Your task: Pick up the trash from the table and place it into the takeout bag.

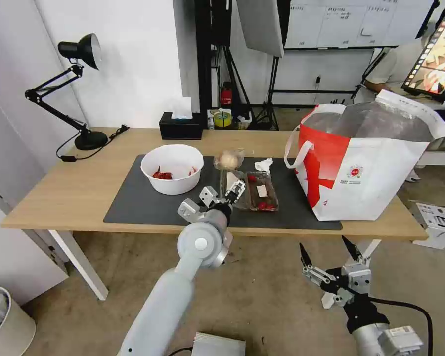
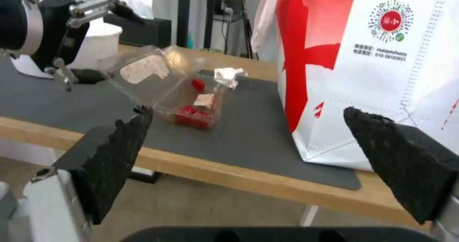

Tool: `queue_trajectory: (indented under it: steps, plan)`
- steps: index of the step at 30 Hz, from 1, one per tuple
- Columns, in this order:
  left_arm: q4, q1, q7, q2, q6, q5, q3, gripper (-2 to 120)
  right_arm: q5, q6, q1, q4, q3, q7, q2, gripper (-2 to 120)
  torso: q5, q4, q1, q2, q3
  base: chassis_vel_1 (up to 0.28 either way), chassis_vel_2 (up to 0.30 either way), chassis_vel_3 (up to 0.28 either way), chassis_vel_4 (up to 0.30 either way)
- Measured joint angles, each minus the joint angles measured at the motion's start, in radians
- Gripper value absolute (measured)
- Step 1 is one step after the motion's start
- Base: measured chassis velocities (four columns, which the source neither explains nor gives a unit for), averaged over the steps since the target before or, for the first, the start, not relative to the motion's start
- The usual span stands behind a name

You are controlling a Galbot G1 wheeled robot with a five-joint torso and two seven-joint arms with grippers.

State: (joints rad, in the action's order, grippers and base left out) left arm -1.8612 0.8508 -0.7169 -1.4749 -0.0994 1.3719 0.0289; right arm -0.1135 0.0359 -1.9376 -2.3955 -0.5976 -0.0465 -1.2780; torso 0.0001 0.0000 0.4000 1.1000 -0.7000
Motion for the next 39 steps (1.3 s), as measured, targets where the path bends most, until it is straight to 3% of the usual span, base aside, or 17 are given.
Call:
queue_trajectory:
  steps: [12,24,36,39]
  plan:
    - [0.012,-0.052,0.013,-0.029,0.001,0.002,-0.043,100,-0.001,0.005,-0.023,-0.021,-0.01,0.0,-0.006,100,0.0,0.0,0.0,0.0,0.0,0.0,0.0,0.0,0.0]
    - [0.095,-0.131,0.014,-0.077,-0.012,-0.012,-0.144,100,-0.001,0.026,-0.053,-0.041,-0.027,-0.001,-0.025,100,0.0,-0.0001,0.0,0.0,0.0,0.0,0.0,0.0,0.0]
    - [0.109,-0.207,0.014,0.021,-0.078,-0.024,-0.196,100,0.0,0.03,-0.064,-0.053,-0.027,-0.002,-0.031,100,-0.0001,0.0002,0.0,0.0,0.0,0.0,0.0,0.0,0.0]
    - [0.115,-0.224,0.065,0.076,-0.109,-0.066,-0.23,97,0.0,0.031,-0.062,-0.055,-0.026,-0.002,-0.03,100,-0.0002,0.0001,0.0,0.0,0.0,0.0,0.0,0.0,0.0]
